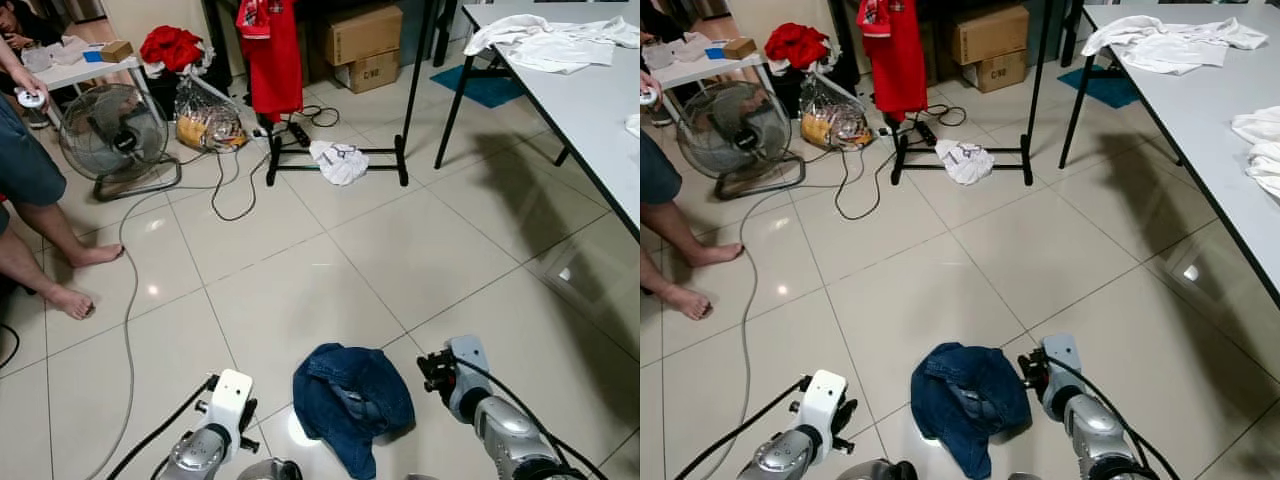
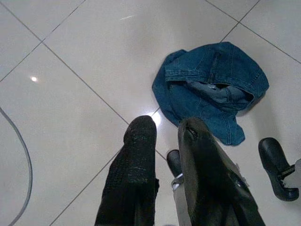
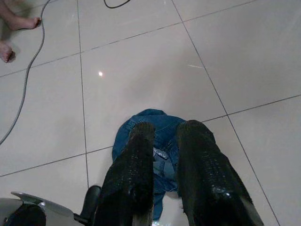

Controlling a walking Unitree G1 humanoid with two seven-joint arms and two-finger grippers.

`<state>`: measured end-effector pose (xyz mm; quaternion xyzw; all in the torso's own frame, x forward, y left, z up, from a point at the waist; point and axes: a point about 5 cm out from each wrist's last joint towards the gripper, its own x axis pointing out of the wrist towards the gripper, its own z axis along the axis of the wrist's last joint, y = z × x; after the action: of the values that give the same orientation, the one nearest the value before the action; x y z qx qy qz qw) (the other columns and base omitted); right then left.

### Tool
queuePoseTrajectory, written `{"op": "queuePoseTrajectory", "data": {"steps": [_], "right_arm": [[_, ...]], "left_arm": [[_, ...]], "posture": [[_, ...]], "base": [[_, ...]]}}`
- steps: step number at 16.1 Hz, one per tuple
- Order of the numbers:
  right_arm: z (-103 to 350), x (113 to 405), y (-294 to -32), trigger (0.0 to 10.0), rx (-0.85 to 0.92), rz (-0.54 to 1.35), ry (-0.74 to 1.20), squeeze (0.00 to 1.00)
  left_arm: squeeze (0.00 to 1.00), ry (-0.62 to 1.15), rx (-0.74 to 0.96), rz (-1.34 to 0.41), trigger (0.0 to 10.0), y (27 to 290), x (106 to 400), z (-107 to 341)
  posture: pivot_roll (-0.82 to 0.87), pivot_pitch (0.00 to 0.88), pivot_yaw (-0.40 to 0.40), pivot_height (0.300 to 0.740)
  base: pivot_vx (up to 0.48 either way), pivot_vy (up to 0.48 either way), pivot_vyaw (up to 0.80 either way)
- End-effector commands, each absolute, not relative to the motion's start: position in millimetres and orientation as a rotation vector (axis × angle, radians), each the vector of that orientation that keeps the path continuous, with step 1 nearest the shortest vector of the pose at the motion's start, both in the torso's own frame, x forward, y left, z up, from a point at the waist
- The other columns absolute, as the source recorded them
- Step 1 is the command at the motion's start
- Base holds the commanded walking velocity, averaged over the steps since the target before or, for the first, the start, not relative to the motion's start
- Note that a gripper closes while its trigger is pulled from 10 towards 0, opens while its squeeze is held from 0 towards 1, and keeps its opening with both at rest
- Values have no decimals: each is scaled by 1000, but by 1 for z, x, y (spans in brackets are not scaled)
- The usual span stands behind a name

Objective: Hang hanger

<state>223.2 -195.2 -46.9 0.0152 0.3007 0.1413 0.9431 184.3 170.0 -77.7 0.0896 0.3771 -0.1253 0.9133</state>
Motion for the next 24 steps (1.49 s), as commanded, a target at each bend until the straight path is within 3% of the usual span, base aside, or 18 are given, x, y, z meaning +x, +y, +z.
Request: {"op": "queuePoseTrajectory", "data": {"steps": [1,14,24], "right_arm": [[-44,226,-195,10000,20,287,586,0],[-44,226,-196,10000,32,265,572,0],[-43,225,-199,10000,7,215,541,0]], "left_arm": [[0,813,195,-246,10000,174,176,-82],[0,804,187,-227,10000,175,181,-80],[0,786,175,-242,10000,170,182,-79]], "posture": [[-197,32,100,740],[-186,9,102,740],[-181,43,102,740]], "base": [[0,0,0],[0,0,0],[0,0,0]]}}
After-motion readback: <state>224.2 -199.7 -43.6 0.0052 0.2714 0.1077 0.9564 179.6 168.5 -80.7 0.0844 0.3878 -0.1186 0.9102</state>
